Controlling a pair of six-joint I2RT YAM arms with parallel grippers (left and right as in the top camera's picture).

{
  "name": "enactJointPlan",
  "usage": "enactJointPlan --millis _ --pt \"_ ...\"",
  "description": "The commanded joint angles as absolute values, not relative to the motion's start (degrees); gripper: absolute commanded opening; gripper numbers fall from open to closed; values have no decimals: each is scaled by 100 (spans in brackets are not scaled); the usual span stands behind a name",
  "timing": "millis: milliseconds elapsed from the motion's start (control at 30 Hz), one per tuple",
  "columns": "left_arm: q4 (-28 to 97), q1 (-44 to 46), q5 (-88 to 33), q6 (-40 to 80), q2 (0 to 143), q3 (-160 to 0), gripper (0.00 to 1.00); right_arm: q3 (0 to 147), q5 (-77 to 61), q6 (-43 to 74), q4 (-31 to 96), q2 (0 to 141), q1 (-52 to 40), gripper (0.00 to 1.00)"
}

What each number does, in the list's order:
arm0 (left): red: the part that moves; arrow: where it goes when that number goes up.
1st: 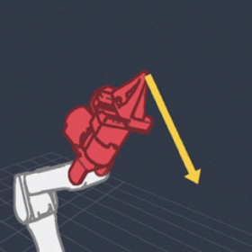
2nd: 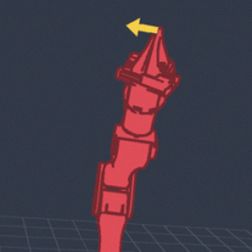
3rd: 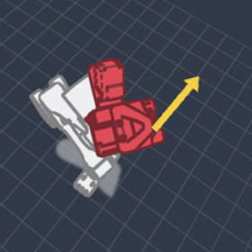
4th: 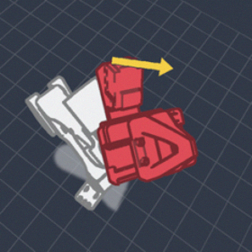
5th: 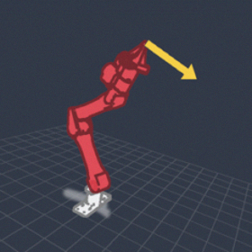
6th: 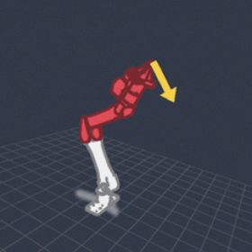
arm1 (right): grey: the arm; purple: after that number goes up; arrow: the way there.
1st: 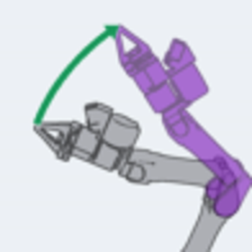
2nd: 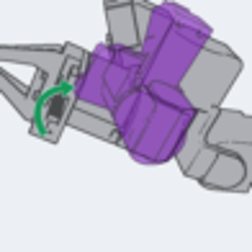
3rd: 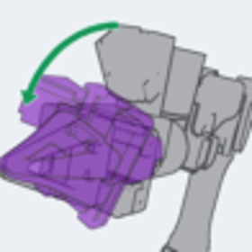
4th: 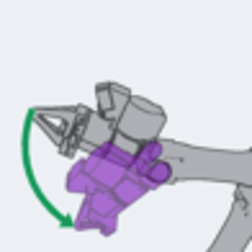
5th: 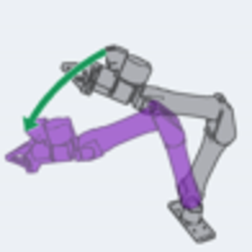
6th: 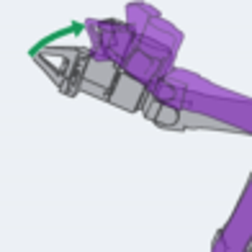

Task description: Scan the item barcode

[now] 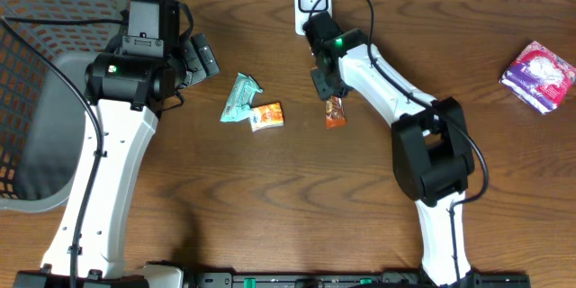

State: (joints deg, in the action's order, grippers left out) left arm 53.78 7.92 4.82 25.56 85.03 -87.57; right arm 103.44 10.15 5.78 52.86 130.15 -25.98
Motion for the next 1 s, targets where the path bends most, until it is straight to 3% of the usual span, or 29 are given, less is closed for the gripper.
enactJointPlan --millis 0,233,533,967 --pt "5395 768 513 2602 8534 -8799 98 10326 392 414 5282 13238 -2539 54" --pt "5395 768 513 2602 8534 -8799 98 10672 1468 666 5699 13085 -2571 61" --pt "5395 768 513 2602 8534 -8799 98 11620 982 316 6556 12717 -2847 63" --pt "5395 768 513 2602 8534 -8799 98 10033 1929 858 5443 12763 -2919 63"
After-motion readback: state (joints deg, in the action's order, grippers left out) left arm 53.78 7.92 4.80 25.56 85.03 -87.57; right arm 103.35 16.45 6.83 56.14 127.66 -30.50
